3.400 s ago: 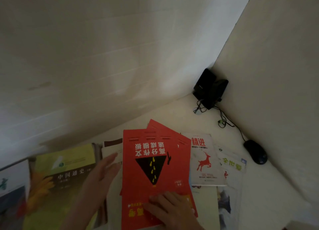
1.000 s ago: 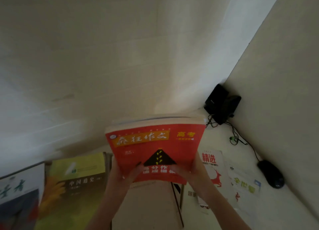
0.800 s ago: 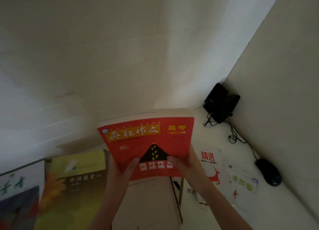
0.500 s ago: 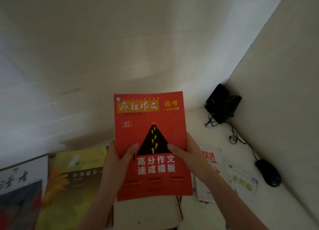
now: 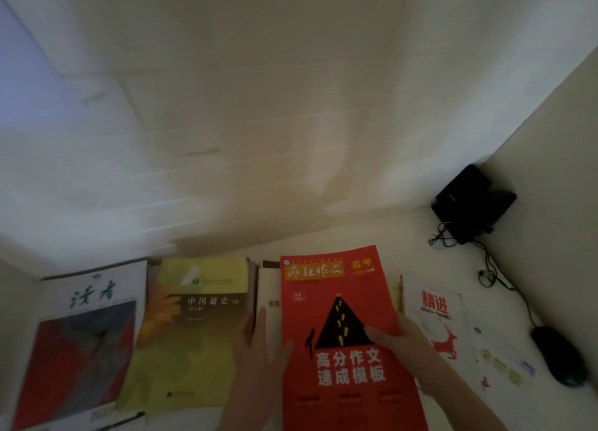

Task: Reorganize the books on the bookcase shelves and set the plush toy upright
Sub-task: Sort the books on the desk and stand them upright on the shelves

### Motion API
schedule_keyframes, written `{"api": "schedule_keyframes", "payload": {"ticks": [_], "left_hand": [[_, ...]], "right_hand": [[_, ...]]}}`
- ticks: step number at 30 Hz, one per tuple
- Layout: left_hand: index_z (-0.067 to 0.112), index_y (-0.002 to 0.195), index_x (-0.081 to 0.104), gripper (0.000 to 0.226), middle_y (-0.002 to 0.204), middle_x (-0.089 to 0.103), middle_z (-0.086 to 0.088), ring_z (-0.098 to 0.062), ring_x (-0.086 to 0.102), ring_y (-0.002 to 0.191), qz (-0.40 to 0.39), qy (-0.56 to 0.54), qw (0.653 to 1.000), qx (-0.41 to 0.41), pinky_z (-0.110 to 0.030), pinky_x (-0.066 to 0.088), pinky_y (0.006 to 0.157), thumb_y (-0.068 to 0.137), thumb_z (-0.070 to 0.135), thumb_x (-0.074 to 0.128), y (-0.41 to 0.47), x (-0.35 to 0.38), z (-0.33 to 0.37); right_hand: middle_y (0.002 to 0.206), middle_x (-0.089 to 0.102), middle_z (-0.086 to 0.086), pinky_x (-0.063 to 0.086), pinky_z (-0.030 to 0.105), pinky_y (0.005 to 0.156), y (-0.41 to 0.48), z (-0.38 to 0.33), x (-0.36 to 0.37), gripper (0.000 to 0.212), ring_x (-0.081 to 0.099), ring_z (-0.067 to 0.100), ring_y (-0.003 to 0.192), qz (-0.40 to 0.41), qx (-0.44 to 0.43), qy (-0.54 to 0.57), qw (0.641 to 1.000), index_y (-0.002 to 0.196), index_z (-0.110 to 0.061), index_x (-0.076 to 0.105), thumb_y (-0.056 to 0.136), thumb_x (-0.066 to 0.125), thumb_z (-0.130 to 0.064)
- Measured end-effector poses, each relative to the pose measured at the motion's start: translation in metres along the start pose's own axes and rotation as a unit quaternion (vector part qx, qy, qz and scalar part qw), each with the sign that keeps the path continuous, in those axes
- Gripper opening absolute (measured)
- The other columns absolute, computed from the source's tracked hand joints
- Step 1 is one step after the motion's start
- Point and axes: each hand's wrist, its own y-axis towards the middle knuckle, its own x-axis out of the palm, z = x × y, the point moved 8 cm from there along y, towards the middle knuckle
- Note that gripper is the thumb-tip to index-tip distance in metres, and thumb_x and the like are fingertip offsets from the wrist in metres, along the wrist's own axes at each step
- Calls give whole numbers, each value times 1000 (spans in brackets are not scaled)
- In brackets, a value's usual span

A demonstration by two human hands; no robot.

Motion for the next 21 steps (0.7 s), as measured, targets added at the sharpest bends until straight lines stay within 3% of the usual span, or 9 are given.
{"api": "schedule_keyframes", "payload": {"ticks": [5, 8, 11, 14, 17, 21], "left_hand": [[16, 151, 9, 70, 155, 17, -7, -21, 20, 143, -34, 13, 999, -26, -35, 22, 116, 96, 28, 50, 12, 5, -13], [18, 151, 16, 65, 148, 36, -4, -19, 40, 131, -3, -47, 999, -18, -35, 35, 109, 95, 15, 51, 17, 5, -11], [16, 145, 28, 63, 138, 45, -5, -20, 47, 123, 57, -86, 994, -33, -36, 41, 104, 90, 5, 57, 20, -1, -12], [22, 137, 39, 63, 125, 51, -1, -17, 53, 113, 84, -111, 990, -17, -42, 46, 99, 82, 11, 69, 23, -6, -9], [22, 117, 60, 37, 109, 61, 1, -12, 60, 98, 56, -125, 991, -6, -37, 51, 90, 82, 22, 71, 31, -6, -1], [21, 120, 58, 30, 113, 64, 4, -11, 60, 105, 45, -147, 988, 18, -29, 50, 91, 91, 12, 58, 26, -6, 5]], "right_hand": [[95, 73, 11, 57, 40, 69, 0, -1, -17, 31, 72, 27, 77, 17, 0, 3, 1000, 108, -21, 57, 81, 70, -12], [92, 73, 11, 56, 37, 63, 0, 0, -17, 28, 72, 27, 74, 19, 5, 11, 1000, 103, -23, 57, 82, 70, -11], [90, 74, 10, 55, 34, 61, -2, -1, -16, 27, 72, 27, 73, 18, 6, 11, 1000, 103, -24, 55, 82, 69, -12], [88, 74, 10, 56, 35, 62, -3, 0, -19, 29, 72, 27, 73, 11, 7, 9, 1000, 106, -22, 55, 82, 69, -12], [89, 75, 10, 56, 38, 65, -4, 3, -21, 33, 72, 29, 76, 7, 15, 19, 1000, 110, -21, 55, 81, 70, -14], [91, 74, 10, 56, 35, 62, -4, 6, -17, 34, 72, 28, 77, 8, 13, 23, 1000, 111, -23, 54, 82, 69, -15]]}}
